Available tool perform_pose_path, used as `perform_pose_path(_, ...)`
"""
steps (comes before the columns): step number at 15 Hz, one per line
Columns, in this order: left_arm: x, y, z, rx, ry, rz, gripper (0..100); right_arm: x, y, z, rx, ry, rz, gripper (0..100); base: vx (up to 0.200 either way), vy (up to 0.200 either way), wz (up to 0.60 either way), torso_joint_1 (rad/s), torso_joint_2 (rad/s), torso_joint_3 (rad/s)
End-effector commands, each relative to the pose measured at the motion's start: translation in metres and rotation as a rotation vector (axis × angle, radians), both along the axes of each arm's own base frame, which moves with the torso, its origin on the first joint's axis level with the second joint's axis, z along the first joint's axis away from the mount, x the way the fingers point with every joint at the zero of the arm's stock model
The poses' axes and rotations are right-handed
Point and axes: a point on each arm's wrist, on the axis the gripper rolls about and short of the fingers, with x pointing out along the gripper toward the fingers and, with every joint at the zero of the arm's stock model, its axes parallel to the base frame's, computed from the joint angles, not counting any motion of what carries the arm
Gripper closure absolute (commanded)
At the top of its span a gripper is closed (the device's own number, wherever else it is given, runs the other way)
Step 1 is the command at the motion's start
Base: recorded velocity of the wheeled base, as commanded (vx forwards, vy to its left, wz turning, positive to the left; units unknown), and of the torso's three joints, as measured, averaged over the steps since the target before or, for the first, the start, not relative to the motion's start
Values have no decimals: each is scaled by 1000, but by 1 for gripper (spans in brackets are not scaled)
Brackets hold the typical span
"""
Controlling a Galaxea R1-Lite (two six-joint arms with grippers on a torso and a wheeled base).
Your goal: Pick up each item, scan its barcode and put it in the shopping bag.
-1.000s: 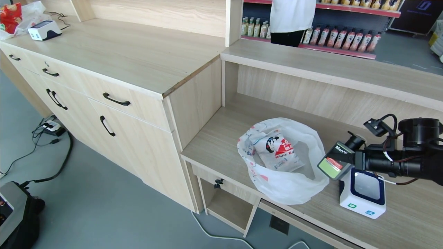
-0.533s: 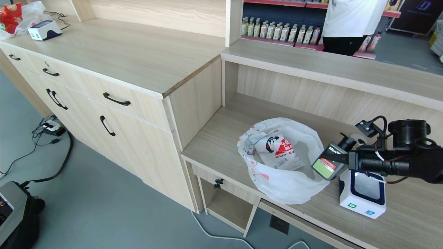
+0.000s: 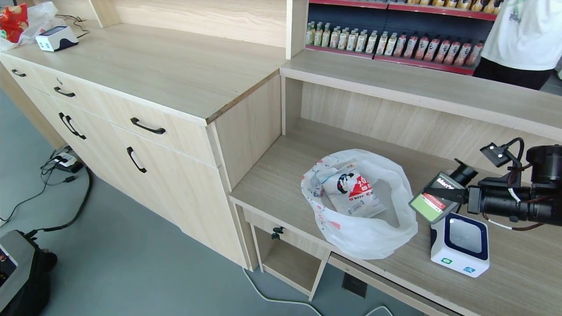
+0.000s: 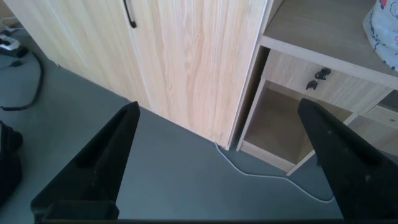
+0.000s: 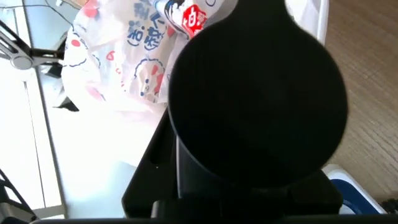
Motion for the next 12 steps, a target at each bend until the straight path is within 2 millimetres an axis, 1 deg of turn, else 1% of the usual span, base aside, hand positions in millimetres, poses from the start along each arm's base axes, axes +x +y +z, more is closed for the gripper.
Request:
perform_pose_path(1,0,0,0,0,0,-1,0,-17,-6,14,-32,-57,-24,100,0,0,0,0,0,0)
perform_pose_path(2,0,0,0,0,0,0,0,-26,-15,8,-67,-64,-46,100,0,0,0,0,0,0)
perform_pose_path(5,0,0,0,0,0,0,0,-31,-32,-3,-65,-25,-105,100,0,0,0,0,0,0)
perform_pose_path(9,0,0,0,0,0,0,0,-34,-38,-9,-54,13,-124,100,0,0,0,0,0,0)
perform_pose_path(12,0,0,0,0,-1,0,0,-40,-41,-15,-69,23,-135,100,0,0,0,0,0,0)
